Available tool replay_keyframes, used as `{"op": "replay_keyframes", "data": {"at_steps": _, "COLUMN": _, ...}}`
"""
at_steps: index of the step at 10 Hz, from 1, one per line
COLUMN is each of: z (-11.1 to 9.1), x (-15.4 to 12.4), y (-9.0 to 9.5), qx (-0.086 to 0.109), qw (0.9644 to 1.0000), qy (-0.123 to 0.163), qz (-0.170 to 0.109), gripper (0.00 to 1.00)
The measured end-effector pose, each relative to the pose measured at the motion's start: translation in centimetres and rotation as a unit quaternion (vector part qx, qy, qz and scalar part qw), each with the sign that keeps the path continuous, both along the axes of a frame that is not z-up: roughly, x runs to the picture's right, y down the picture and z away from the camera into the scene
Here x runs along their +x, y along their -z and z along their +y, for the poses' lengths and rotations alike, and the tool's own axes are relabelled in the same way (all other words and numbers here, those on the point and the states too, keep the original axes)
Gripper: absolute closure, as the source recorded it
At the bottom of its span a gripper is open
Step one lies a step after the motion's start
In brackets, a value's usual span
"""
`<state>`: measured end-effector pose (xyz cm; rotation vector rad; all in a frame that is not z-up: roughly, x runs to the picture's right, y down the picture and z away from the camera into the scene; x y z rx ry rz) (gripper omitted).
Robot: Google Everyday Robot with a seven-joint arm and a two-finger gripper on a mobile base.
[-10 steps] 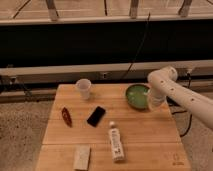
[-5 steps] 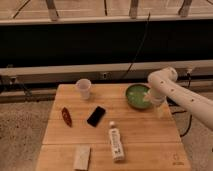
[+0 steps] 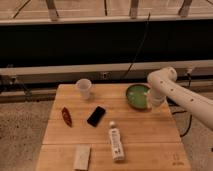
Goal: Pick up the ceramic bowl
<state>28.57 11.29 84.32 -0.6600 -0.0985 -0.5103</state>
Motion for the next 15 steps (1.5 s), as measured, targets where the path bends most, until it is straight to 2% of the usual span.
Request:
{"op": "replay_keyframes", "data": {"at_steps": 2, "z": 0.5, "x": -0.1, "y": -0.7, "qx": 0.004, "qw": 1.0000, "qy": 0.002, "qz": -0.003, "gripper": 0.58}}
{"op": "replay_keyframes", "data": {"at_steps": 3, "z": 0.3, "x": -0.2, "y": -0.6, "qx": 0.007, "qw": 1.0000, "qy": 0.003, "qz": -0.004, "gripper": 0.58}}
{"op": "replay_keyframes", "data": {"at_steps": 4, "z": -0.5, "x": -0.3, "y": -0.1, "qx": 0.014, "qw": 0.9999, "qy": 0.005, "qz": -0.005, "gripper": 0.62}}
{"op": "replay_keyframes", "data": {"at_steps": 5, "z": -1.1, "x": -0.3, "y": 0.6, "qx": 0.013, "qw": 0.9999, "qy": 0.007, "qz": -0.006, "gripper": 0.61}}
{"op": "replay_keyframes", "data": {"at_steps": 7, "z": -1.6, "x": -0.5, "y": 1.5, "qx": 0.012, "qw": 0.9998, "qy": 0.016, "qz": -0.006, "gripper": 0.73}}
{"op": "replay_keyframes", "data": {"at_steps": 9, "z": -1.6, "x": -0.7, "y": 1.3, "qx": 0.017, "qw": 0.9997, "qy": 0.018, "qz": -0.008, "gripper": 0.89}}
{"op": "replay_keyframes", "data": {"at_steps": 10, "z": -1.2, "x": -0.6, "y": 0.8, "qx": 0.015, "qw": 0.9997, "qy": 0.016, "qz": -0.010, "gripper": 0.89}}
{"op": "replay_keyframes", "data": {"at_steps": 11, "z": -1.0, "x": -0.6, "y": 0.5, "qx": 0.015, "qw": 0.9997, "qy": 0.016, "qz": -0.012, "gripper": 0.86}}
{"op": "replay_keyframes", "data": {"at_steps": 12, "z": -0.7, "x": -0.5, "y": 0.1, "qx": 0.015, "qw": 0.9996, "qy": 0.016, "qz": -0.015, "gripper": 0.78}}
{"op": "replay_keyframes", "data": {"at_steps": 15, "z": -1.0, "x": -0.5, "y": 0.1, "qx": 0.017, "qw": 0.9995, "qy": 0.021, "qz": -0.019, "gripper": 0.45}}
